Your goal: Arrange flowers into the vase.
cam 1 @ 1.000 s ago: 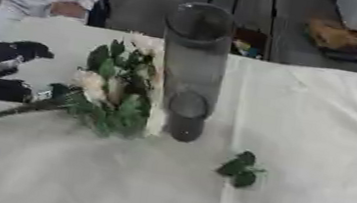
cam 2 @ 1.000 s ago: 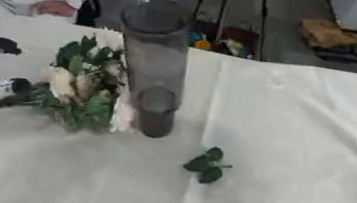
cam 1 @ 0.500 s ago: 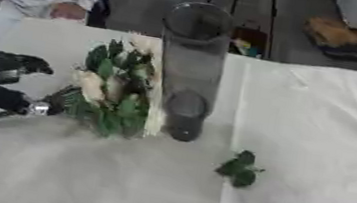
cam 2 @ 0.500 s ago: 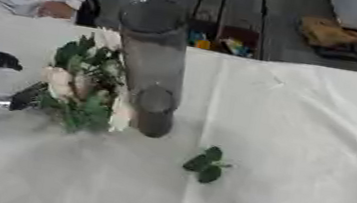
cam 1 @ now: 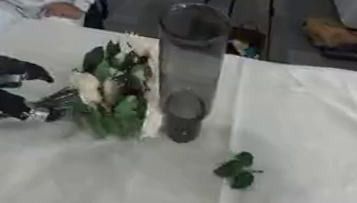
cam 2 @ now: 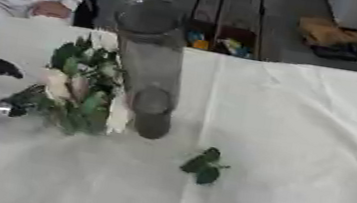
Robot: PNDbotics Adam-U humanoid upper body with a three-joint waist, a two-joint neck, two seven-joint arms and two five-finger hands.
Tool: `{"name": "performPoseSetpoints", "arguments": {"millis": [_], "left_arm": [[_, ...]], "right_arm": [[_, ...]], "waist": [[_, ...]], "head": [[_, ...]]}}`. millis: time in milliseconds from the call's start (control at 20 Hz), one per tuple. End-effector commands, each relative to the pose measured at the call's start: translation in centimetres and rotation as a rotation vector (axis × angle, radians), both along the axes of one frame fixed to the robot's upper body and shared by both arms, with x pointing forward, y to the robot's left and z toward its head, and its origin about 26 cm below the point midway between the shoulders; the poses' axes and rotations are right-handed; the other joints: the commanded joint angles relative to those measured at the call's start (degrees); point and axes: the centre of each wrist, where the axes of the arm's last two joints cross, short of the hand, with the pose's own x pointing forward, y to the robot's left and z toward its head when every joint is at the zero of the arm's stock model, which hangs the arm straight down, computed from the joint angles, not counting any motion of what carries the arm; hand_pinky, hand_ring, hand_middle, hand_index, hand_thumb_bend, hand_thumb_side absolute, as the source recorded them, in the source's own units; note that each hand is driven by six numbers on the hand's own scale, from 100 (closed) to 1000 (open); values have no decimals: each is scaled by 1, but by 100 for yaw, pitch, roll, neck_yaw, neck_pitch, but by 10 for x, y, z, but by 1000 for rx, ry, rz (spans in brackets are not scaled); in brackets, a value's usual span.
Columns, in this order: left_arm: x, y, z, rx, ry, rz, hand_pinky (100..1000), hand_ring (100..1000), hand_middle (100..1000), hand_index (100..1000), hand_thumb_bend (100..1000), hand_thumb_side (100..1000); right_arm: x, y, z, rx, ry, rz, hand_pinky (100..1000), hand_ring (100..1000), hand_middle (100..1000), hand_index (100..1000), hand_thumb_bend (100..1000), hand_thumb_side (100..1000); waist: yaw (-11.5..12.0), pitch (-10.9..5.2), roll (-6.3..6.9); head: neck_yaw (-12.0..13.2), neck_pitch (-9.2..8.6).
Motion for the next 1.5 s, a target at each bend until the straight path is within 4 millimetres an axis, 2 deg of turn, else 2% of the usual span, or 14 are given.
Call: {"name": "performPoseSetpoints", "arguments": {"millis": [50, 550, 900, 950, 1000, 1100, 1150, 1200, 1250, 1500], "left_arm": [[2, 5, 11, 12, -37, 15, 822, 964, 977, 1000, 513, 924], [9, 5, 1, 14, -28, 8, 814, 959, 972, 1000, 500, 925], [16, 8, -9, 47, -8, 30, 776, 919, 941, 1000, 475, 868], [17, 8, -9, 49, -13, 30, 724, 859, 901, 1000, 420, 839], [17, 8, -9, 50, -19, 30, 687, 823, 873, 984, 402, 833], [18, 9, -10, 50, -30, 30, 687, 823, 873, 984, 402, 833], [18, 9, -10, 48, -36, 29, 572, 727, 816, 949, 375, 824], [19, 9, -11, 44, -43, 29, 572, 727, 816, 949, 375, 824], [19, 10, -11, 40, -50, 29, 463, 660, 793, 923, 352, 819], [25, 12, -18, 24, -68, 45, 397, 596, 736, 847, 247, 802]], "right_arm": [[-3, 1, 5, -2, -16, 9, 666, 618, 604, 737, 100, 1000], [-3, 2, 4, -5, -6, 8, 670, 619, 604, 737, 100, 1000], [-3, 4, 4, -7, -1, 18, 673, 621, 604, 737, 100, 1000], [-3, 4, 4, -8, 0, 19, 673, 621, 603, 737, 100, 1000], [-3, 5, 4, -8, 1, 20, 674, 621, 603, 737, 100, 1000], [-3, 5, 4, -9, 2, 21, 674, 621, 603, 737, 100, 1000], [-3, 5, 4, -9, 4, 22, 677, 622, 603, 737, 100, 1000], [-3, 5, 4, -10, 7, 21, 677, 622, 603, 737, 100, 1000], [-3, 5, 4, -10, 10, 21, 677, 621, 601, 735, 100, 1000], [-3, 5, 3, -8, 16, 20, 679, 621, 600, 735, 100, 1000]], "waist": [[-15, -87, 20], [-44, -55, 10], [-73, -30, 15], [-75, -30, 18], [-78, -30, 20], [-85, -29, 24], [-90, -27, 29], [-95, -25, 33], [-100, -24, 38], [-127, -19, 46]], "head": [[28, -76], [45, -93], [75, -100], [79, -106], [81, -112], [80, -122], [82, -131], [84, -138], [93, -143], [123, -167]]}}
